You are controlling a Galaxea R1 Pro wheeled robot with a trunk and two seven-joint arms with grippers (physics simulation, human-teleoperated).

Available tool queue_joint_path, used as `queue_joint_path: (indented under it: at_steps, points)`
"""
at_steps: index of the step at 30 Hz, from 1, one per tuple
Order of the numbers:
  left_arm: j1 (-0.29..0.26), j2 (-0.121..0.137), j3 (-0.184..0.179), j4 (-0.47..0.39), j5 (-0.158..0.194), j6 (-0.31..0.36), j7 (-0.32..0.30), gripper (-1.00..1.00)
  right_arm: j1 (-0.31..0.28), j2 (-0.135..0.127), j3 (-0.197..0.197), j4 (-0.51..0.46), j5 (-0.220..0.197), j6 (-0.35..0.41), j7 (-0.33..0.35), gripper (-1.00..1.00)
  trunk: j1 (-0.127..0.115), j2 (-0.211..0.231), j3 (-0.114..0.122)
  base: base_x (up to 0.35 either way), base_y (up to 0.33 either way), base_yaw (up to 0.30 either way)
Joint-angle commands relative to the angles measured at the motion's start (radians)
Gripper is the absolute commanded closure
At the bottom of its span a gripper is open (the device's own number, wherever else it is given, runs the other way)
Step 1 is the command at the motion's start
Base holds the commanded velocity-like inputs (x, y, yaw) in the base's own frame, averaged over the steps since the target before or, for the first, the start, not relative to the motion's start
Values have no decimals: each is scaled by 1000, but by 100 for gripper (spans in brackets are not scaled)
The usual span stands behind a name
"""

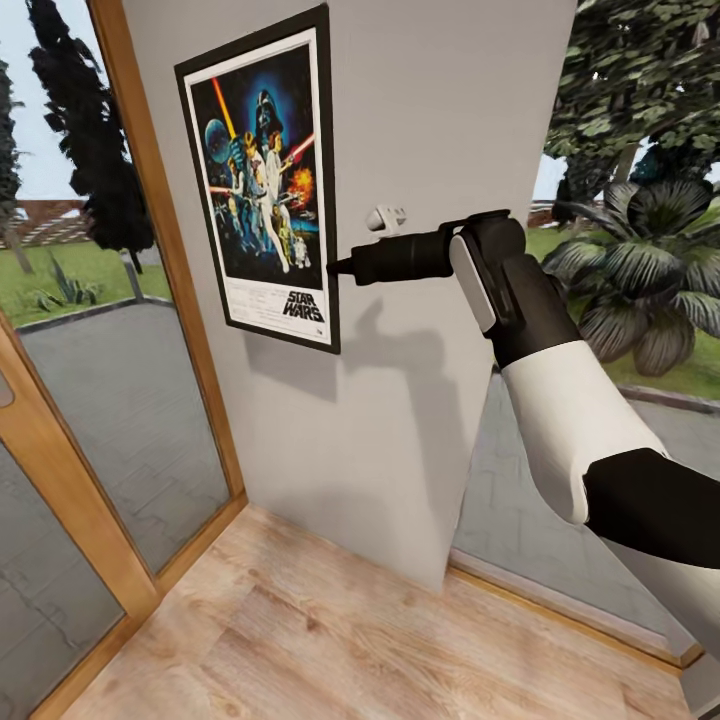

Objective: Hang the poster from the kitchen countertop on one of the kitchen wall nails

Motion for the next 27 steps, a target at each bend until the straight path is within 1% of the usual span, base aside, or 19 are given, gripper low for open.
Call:
queue_joint_path:
  at_steps: [1,11,15,20,27]
  points:
    - [0,-1,4,-1,0,-1,-8,-100,-1,0,0,0,-13,9,-4,100,1,-2,-2,118,0,0]
    - [0,0,4,-1,0,0,-8,-100,-1,0,0,0,-13,8,-5,100,1,-2,-2,154,0,0]
    - [-1,1,11,-1,0,-1,-8,-100,-1,0,-1,-1,-15,8,-5,100,1,-2,-2,101,4,0]
    - [0,1,12,-1,0,0,-8,-100,-1,0,-1,-4,-15,8,-5,100,1,-2,-2,215,55,0]
    - [0,1,12,-1,0,0,-8,-100,-1,0,-1,-6,-15,8,-5,100,1,-2,-2,79,14,0]
